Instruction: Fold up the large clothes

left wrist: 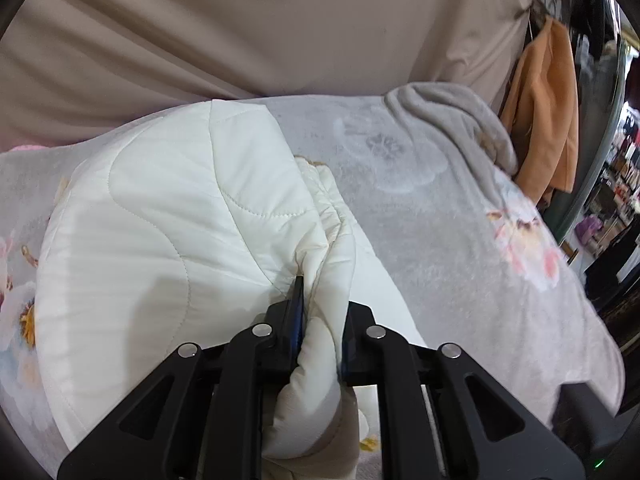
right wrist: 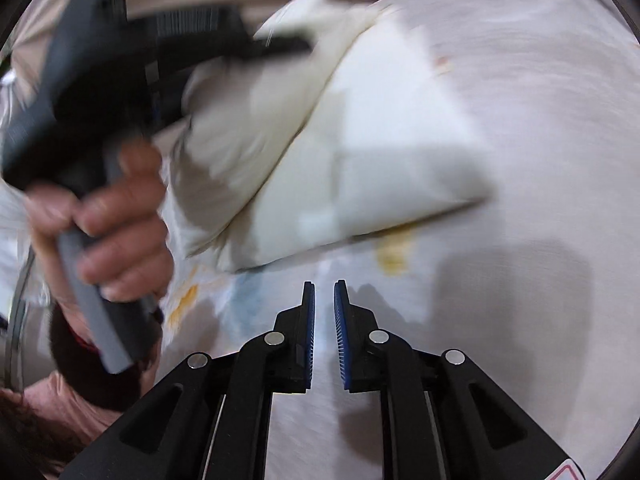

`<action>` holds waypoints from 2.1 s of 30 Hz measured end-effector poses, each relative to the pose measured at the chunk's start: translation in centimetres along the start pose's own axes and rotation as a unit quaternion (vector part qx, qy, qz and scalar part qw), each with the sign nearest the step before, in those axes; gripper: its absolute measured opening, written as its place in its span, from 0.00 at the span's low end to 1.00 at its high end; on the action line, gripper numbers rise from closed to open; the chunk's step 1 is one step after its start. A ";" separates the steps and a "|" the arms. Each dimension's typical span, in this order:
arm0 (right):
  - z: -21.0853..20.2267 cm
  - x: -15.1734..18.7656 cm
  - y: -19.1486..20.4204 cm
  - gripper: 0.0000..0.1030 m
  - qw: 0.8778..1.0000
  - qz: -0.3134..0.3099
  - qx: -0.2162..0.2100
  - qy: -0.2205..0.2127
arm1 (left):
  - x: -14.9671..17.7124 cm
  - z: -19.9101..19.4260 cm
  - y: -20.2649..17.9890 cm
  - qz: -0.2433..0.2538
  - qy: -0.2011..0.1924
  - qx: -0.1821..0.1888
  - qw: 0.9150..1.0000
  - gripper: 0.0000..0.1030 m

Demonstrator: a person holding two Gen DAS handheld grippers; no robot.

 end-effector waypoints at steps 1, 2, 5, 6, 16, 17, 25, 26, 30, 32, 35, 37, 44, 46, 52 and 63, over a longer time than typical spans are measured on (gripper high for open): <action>-1.1 -0.2 -0.7 0.13 1.000 0.007 0.010 -0.015 | 0.3 0.4 -0.3 0.008 0.000 -0.009 1.000 0.12; -1.8 -0.3 -1.2 0.13 0.999 0.009 0.018 -0.026 | 0.6 0.7 -0.6 0.017 -0.001 -0.017 1.000 0.13; -3.3 -0.6 -1.6 0.13 0.998 0.015 0.030 -0.057 | 1.3 1.4 -1.3 0.034 -0.002 -0.035 0.999 0.14; -3.7 -0.7 -1.7 0.13 0.997 0.016 0.033 -0.066 | 1.5 1.6 -1.6 0.038 -0.003 -0.039 0.999 0.14; -5.1 -1.0 -3.3 0.39 0.990 0.010 0.080 -0.118 | 1.3 -5.2 -2.4 0.054 -0.066 -0.006 0.996 0.56; -5.8 -1.2 -3.2 0.43 0.988 0.007 0.078 -0.132 | 1.2 -6.7 -2.0 0.051 -0.078 0.001 0.996 0.62; -8.5 -8.7 4.6 0.85 0.978 -0.047 0.028 -0.202 | 1.5 -14.6 10.5 -0.040 -0.115 -0.085 0.989 0.87; -7.9 -9.4 5.3 0.85 0.979 -0.052 0.025 -0.197 | 2.0 -14.4 12.0 -0.051 -0.106 -0.098 0.988 0.88; -2.8 -11.5 6.0 0.85 0.988 -0.031 0.026 -0.152 | 5.7 -12.9 15.8 -0.072 -0.051 -0.105 0.991 0.88; -0.7 -11.2 6.6 0.85 0.992 -0.022 0.020 -0.126 | 8.3 -12.0 16.5 -0.064 -0.022 -0.101 0.993 0.88; 1.8 -11.1 7.2 0.85 0.993 -0.035 0.033 -0.109 | 10.9 -9.9 16.0 -0.049 0.013 -0.097 0.994 0.88; 3.3 -11.3 7.0 0.85 0.995 -0.025 0.037 -0.089 | 12.1 -8.1 15.5 -0.034 0.032 -0.102 0.994 0.88; 6.2 -12.2 8.5 0.23 0.996 -0.051 0.064 -0.035 | 12.0 -5.4 15.4 -0.036 0.044 -0.119 0.991 0.83; 5.6 -12.8 9.1 0.11 0.995 -0.067 0.056 -0.040 | 11.4 -5.7 15.4 -0.042 0.036 -0.110 0.992 0.82; -0.2 -12.1 3.1 0.10 0.995 -0.013 0.026 -0.100 | 11.0 -5.2 14.3 -0.020 0.035 -0.096 0.995 0.83; -1.1 -9.2 -4.3 0.35 0.992 0.071 -0.031 -0.099 | 9.0 -12.8 12.8 0.006 -0.039 -0.085 0.996 0.73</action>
Point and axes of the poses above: each gripper's, at about its wrist camera, not at the fingertips, and z roughly the way its jaws point, y to its left, x to its underside, the point moved 7 cm from there along z, roughly the way its jaws point, and after that the axes turned 9 degrees about -x, right-handed, at the moved point
